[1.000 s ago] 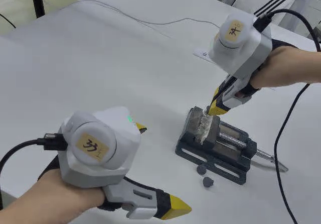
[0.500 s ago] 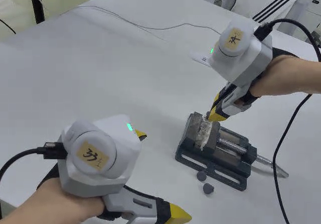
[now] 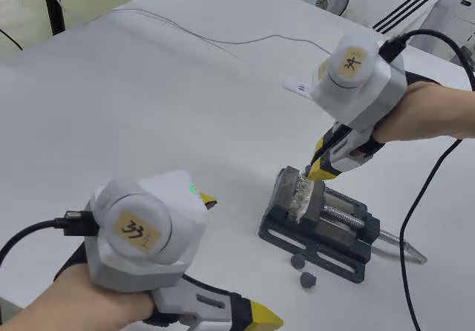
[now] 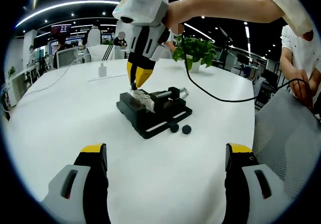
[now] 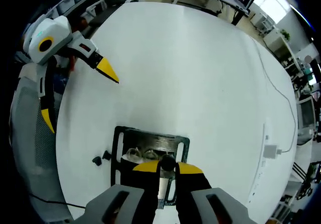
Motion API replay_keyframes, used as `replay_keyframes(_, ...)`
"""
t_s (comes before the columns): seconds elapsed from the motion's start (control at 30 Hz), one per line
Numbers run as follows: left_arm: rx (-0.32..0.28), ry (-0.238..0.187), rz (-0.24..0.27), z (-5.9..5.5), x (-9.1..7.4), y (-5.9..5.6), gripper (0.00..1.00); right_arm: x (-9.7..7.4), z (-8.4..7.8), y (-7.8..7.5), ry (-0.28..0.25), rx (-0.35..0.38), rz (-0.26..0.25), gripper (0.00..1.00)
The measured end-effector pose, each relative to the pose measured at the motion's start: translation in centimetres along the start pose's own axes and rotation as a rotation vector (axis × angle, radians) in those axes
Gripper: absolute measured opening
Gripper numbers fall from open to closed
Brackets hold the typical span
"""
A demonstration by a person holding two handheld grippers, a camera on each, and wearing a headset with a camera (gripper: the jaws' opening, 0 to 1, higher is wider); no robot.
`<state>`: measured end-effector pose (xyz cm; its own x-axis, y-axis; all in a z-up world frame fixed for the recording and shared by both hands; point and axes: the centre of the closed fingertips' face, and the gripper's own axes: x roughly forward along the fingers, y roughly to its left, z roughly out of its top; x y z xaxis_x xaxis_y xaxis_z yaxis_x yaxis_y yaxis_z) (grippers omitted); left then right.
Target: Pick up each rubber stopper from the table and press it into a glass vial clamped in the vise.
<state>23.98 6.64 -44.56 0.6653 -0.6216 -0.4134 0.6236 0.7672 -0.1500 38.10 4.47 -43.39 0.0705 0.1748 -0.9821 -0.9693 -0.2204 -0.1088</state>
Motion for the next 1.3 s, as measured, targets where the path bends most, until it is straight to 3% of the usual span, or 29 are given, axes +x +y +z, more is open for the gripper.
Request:
replay_keyframes(0.27,-0.001,-0.003,0.003,0.1,-0.1,0.1,0.98,-0.1,0.4,0.9,-0.032,0.004,0.024,0.17)
replay_keyframes(0.43,0.0,-0.004,0.002,0.5,-0.5,0.3,0.98,-1.2,0.2,0.8,-0.039,-0.008,0.011,0.14)
replay_keyframes(0.6,0.008,-0.001,0.0,0.8,-0.9,0.7,0.98,-2.5,0.2,0.1,-0.075,0.018,0.0,0.0)
replay_keyframes(0.77,0.008,0.001,-0.001,0.9,-1.3,0.8,0.98,-2.2,0.2,-0.1,-0.08,0.038,0.048,0.0)
replay_keyframes(0.9,0.016,0.007,-0.012,0.7,-1.3,0.6,0.98,-1.8,0.3,0.6,-0.093,0.052,0.095,0.01)
replay_keyframes(1.23,0.017,0.006,-0.015,0.8,-1.4,0.2,0.98,-1.6,-0.1,0.3,-0.096,0.072,0.092,0.0)
replay_keyframes(1.3,0.014,0.006,-0.014,0.8,-1.5,0.2,0.98,-1.6,0.0,0.5,-0.103,0.073,0.116,0.0)
